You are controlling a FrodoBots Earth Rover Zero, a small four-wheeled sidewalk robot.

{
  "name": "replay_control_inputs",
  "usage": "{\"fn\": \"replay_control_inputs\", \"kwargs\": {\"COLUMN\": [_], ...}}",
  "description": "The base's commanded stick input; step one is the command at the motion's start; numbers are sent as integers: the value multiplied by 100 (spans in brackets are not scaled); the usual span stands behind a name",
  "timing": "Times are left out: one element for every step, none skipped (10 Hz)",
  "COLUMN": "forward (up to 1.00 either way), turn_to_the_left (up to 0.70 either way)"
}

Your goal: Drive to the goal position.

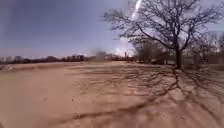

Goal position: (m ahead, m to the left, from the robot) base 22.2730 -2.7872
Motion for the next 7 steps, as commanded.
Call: {"fn": "replay_control_inputs", "kwargs": {"forward": [100, 100, 100, 100, 100, 100, 100], "turn_to_the_left": [0, 0, 0, 0, 0, 0, 0]}}
